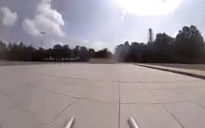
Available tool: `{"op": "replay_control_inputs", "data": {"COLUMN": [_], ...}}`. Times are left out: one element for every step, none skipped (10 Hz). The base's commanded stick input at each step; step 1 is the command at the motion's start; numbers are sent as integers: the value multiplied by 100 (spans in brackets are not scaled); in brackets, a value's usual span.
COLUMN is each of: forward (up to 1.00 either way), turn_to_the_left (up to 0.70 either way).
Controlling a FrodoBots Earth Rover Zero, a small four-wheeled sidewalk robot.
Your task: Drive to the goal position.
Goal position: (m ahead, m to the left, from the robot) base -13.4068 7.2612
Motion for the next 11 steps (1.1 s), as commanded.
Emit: {"op": "replay_control_inputs", "data": {"forward": [70,70,70,70,70,70,70,70,70,70,70], "turn_to_the_left": [7,6,5,5,5,5,7,10,13,17,20]}}
